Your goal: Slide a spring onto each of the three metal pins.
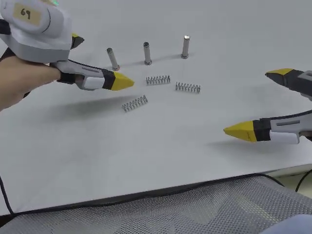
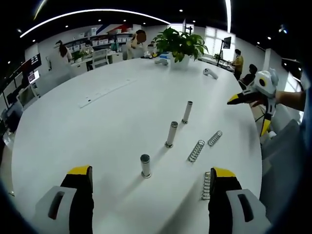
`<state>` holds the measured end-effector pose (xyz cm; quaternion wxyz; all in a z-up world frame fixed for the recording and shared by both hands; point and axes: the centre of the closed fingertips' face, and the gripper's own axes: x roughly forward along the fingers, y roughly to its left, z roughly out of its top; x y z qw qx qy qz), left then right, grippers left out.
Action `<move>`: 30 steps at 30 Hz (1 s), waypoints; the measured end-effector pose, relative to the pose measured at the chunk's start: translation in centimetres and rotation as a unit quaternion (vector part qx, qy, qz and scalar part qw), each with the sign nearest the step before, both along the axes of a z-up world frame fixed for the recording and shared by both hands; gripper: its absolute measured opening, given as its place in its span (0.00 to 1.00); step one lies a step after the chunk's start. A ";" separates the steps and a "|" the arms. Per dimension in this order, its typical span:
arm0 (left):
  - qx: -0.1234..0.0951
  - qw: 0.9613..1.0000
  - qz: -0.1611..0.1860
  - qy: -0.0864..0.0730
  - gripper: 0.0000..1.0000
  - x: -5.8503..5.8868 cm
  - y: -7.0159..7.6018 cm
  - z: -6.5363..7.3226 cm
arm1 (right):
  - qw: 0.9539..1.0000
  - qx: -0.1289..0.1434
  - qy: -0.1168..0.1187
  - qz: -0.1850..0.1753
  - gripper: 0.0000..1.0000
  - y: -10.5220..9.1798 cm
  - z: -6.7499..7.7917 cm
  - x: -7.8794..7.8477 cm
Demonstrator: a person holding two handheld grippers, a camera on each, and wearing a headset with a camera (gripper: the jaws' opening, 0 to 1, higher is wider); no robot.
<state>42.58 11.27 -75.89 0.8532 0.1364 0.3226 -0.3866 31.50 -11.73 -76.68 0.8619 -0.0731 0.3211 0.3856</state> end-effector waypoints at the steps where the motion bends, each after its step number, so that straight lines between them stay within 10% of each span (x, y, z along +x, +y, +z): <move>1: 0.001 1.000 0.000 -0.002 0.98 -0.1 0.1 0.0 | 1.000 0.001 -0.001 -0.001 1.00 0.0 0.1 0.1; 18: -0.018 1.000 -0.008 -0.016 0.97 -1.5 0.9 0.8 | 1.000 -0.001 -0.013 0.006 1.00 0.3 1.1 0.9; 30: -0.070 0.997 -0.011 -0.039 0.94 -2.9 0.9 2.1 | 1.000 -0.002 -0.026 0.007 1.00 0.2 1.8 1.9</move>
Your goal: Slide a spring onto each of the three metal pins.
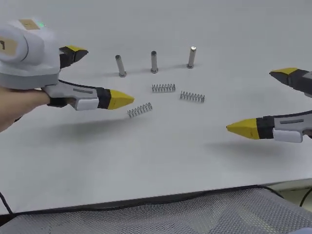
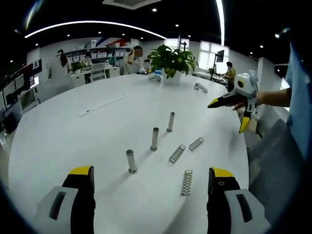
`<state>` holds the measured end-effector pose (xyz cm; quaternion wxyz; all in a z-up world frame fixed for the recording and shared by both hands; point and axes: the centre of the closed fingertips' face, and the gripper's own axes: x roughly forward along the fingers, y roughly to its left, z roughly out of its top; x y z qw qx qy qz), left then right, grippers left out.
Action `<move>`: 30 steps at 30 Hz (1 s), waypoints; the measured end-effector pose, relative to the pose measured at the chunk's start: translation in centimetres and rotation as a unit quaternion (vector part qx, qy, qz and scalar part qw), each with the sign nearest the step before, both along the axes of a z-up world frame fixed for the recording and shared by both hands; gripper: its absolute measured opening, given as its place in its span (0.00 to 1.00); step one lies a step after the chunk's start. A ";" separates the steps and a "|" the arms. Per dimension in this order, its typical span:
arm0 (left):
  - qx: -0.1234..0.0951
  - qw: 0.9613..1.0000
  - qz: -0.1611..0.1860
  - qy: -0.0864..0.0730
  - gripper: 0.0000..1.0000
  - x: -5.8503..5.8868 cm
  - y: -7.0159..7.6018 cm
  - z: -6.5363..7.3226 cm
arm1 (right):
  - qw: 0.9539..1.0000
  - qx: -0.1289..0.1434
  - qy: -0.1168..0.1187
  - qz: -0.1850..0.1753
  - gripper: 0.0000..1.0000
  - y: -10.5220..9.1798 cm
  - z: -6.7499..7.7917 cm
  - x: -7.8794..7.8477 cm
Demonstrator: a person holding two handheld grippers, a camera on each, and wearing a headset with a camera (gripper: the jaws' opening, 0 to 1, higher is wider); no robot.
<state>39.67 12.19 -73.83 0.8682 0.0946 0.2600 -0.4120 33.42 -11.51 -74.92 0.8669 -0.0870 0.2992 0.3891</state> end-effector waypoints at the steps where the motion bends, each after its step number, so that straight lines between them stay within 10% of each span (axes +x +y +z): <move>1: 0.000 1.000 0.001 -0.002 0.94 0.0 0.1 0.0 | 1.000 0.000 0.001 0.000 1.00 -0.1 -0.1 0.1; 30: -0.022 0.999 0.006 -0.035 0.91 -4.6 1.3 0.4 | 0.999 -0.009 -0.005 0.034 1.00 1.3 0.3 1.0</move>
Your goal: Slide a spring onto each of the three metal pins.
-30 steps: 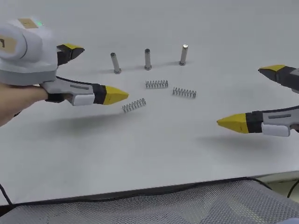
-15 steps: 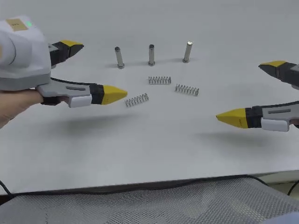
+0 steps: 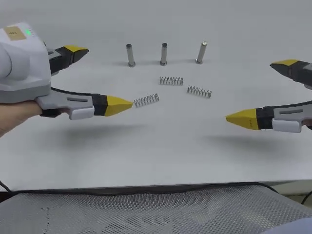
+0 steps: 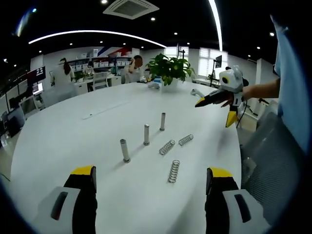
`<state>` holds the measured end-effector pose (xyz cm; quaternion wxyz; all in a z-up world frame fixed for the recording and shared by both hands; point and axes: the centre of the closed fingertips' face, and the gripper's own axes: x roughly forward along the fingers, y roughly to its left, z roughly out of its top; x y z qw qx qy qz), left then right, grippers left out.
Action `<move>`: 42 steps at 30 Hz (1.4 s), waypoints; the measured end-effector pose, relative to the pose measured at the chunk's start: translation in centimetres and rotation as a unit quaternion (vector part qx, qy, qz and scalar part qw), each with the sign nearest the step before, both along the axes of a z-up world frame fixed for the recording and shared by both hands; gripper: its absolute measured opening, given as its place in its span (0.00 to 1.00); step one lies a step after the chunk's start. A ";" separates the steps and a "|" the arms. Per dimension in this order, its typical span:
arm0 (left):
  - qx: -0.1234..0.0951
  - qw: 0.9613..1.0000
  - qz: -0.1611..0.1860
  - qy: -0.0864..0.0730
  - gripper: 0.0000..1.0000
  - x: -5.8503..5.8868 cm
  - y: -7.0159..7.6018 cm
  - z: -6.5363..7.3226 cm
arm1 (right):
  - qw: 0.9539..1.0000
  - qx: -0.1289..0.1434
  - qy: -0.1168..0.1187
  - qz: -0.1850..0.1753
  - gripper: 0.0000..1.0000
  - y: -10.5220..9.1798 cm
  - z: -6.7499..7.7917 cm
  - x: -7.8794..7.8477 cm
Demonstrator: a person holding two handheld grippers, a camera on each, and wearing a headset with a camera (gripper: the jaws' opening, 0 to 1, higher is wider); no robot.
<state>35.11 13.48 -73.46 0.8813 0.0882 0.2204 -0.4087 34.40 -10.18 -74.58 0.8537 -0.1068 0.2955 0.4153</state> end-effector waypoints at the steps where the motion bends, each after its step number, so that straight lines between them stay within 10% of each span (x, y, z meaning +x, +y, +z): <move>1: -0.001 1.000 0.000 0.001 0.91 -0.3 0.0 -0.1 | 1.000 -0.001 -0.001 0.002 1.00 0.1 0.0 0.0; 17: -0.010 0.999 -0.046 0.004 0.74 -2.4 -1.8 -2.0 | 1.000 -0.008 0.001 0.008 1.00 0.6 0.0 -0.1; 42: 0.000 0.996 -0.087 0.002 0.28 -1.6 -4.1 -5.5 | 1.000 -0.020 0.010 0.001 1.00 -0.1 -0.2 -0.9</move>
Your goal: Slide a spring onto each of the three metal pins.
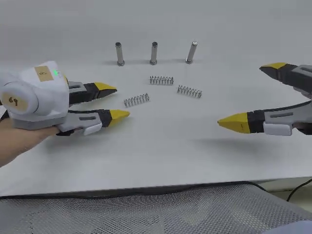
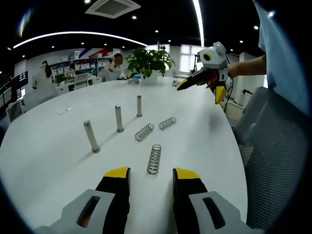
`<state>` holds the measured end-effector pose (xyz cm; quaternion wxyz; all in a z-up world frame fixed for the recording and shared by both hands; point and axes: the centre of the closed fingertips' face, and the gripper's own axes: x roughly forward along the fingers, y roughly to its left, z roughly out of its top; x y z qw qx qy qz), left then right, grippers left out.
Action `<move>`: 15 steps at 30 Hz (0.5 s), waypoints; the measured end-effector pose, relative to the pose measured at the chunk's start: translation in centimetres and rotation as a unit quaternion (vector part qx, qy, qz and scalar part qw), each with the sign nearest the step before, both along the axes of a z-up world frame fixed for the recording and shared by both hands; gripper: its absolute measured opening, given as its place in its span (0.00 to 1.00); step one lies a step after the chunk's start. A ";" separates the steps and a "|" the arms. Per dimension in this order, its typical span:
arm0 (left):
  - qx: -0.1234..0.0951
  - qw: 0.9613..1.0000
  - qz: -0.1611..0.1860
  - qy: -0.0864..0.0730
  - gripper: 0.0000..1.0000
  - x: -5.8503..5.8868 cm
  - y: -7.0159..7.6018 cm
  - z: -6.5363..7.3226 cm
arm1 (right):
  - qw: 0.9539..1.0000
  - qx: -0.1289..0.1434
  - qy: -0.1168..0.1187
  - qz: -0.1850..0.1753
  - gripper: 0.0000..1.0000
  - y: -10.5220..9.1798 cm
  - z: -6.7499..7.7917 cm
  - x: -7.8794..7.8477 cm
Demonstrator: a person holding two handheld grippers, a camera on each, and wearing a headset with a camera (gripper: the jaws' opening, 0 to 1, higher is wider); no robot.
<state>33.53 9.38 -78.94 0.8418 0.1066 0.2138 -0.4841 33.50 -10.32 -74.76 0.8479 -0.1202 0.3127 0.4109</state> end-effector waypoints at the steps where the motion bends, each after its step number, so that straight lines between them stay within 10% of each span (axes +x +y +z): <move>1: 0.002 1.000 -0.003 -0.002 0.26 0.0 -0.1 -0.1 | 1.000 -0.001 -0.001 0.000 1.00 0.0 0.0 0.0; 15: 0.007 1.000 -0.010 0.001 0.12 0.2 -0.8 -0.5 | 1.000 0.003 -0.002 0.000 1.00 0.3 0.1 -0.2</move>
